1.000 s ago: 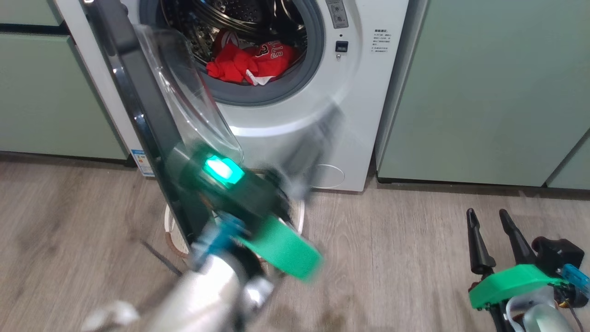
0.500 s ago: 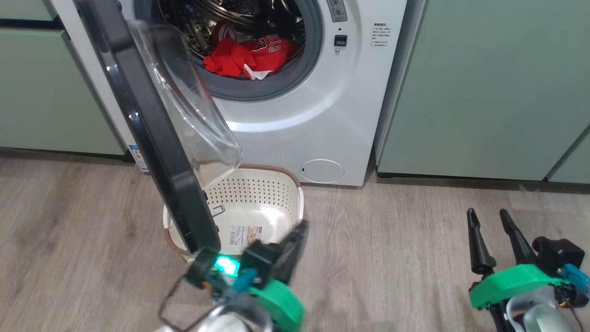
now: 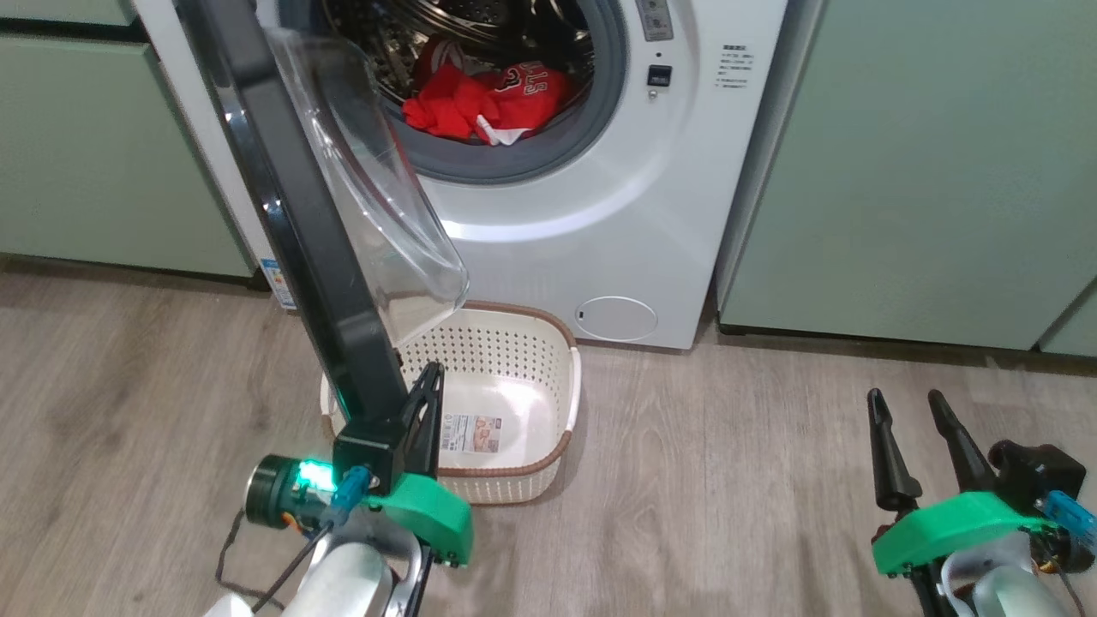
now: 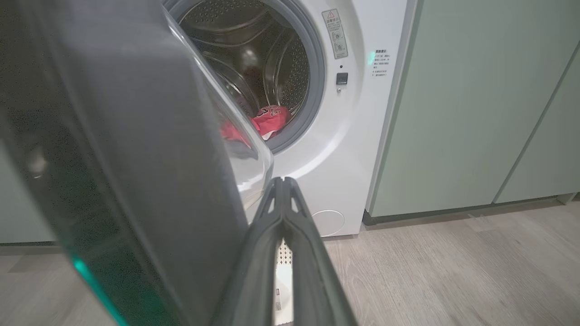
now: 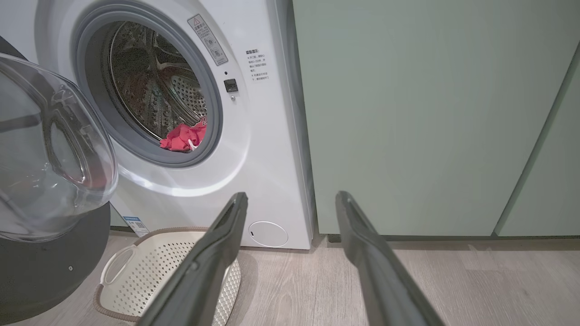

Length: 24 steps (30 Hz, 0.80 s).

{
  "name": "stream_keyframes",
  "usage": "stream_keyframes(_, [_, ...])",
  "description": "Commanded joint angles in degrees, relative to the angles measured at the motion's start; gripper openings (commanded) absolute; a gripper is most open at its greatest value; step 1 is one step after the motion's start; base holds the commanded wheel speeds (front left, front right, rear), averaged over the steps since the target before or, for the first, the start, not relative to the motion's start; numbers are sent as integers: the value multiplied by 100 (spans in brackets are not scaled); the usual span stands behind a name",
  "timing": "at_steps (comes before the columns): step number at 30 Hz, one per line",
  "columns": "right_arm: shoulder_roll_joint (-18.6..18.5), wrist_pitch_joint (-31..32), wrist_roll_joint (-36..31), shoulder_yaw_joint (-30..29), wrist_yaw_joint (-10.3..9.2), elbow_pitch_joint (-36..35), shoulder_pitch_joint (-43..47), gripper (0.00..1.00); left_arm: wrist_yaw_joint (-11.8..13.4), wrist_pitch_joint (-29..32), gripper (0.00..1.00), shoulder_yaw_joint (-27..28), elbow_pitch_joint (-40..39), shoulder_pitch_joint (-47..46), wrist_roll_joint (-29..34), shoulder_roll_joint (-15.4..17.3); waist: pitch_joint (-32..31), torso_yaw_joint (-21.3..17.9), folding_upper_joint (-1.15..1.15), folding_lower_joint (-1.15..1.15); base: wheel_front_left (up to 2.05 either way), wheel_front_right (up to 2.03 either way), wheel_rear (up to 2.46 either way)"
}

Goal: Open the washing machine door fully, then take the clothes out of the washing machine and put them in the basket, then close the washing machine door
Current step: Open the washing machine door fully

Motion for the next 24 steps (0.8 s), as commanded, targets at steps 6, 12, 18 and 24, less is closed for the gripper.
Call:
stream_keyframes(6, [-106,-60,11,95,37,-149,-82,100,68,-130,0,310,20,-268,-128,119,-5,247,0,0,0,0,0])
stream_keyframes(12, [-80,-60,24,125,37,-138,-67,100,139,-187,0,472,100,-287,-190,268,-19,674,0,0,0,0,0])
stream_keyframes(18, [-27,-60,36,148,37,-139,-72,100,140,-227,0,659,106,-295,-316,405,-19,985,0,0,0,0,0])
stream_keyframes(24, [-6,-60,60,260,37,-121,-147,100,132,-261,0,1025,165,-374,-541,668,10,1279,0,0,0,0,0])
